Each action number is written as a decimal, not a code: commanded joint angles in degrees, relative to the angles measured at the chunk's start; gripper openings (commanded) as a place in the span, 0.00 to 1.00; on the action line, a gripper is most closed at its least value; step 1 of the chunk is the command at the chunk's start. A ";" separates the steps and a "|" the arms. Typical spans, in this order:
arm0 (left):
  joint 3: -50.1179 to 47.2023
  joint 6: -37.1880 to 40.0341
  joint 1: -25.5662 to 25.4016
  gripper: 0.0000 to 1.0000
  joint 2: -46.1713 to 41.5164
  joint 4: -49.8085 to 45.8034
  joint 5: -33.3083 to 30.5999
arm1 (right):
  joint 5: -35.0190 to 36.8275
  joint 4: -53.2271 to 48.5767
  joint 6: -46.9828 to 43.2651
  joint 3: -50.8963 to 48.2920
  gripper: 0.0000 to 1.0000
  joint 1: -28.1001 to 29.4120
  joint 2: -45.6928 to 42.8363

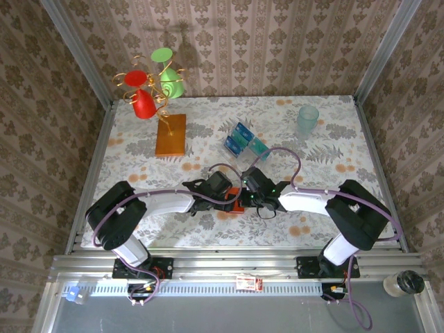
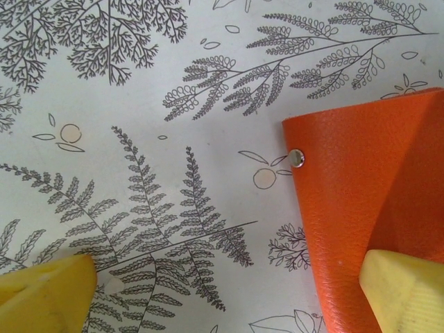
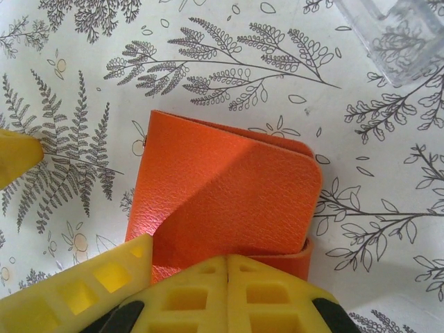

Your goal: Put the credit cards into the card holder

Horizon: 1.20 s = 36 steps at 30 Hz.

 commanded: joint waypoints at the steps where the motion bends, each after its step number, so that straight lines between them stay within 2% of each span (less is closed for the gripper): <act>1: -1.66 -1.24 -0.85 1.00 1.03 -1.94 0.46 | -6.12 -7.63 -2.58 0.06 0.00 -0.23 2.36; 7: -1.07 -2.21 -1.01 1.00 0.85 -1.59 0.66 | -7.92 -9.07 -3.61 1.39 0.05 -1.09 1.33; 9: -0.57 -2.39 -0.85 1.00 0.25 -1.94 0.83 | -8.62 -9.96 -3.76 2.12 0.13 -1.51 -0.01; 14: 1.28 -2.57 1.31 1.00 -4.25 -3.79 0.76 | -10.94 -13.00 -4.01 5.31 0.41 -3.37 -4.57; 22: 3.27 -2.29 8.76 1.00 -16.68 -6.13 -0.96 | -9.27 -20.61 -5.53 7.48 0.60 -7.61 -13.48; 23: 3.64 -1.81 9.93 1.00 -18.44 -6.51 -1.30 | -8.54 -21.76 -5.77 7.15 0.62 -8.52 -14.86; 25: 4.09 0.16 11.94 1.00 -21.99 -6.75 -1.58 | -6.51 -23.92 -6.09 6.17 0.72 -10.31 -18.53; 26: 4.45 1.45 12.93 1.00 -23.93 -7.04 -2.38 | -5.03 -25.25 -6.36 5.48 0.82 -11.28 -20.85; 30: 4.86 6.41 16.15 1.00 -30.71 -8.17 -6.51 | 2.41 -30.51 -7.47 4.02 1.00 -15.41 -30.22; 36: 1.20 12.63 23.52 1.00 -38.99 -5.19 -9.81 | 18.74 -35.26 -9.76 3.02 1.00 -22.09 -41.13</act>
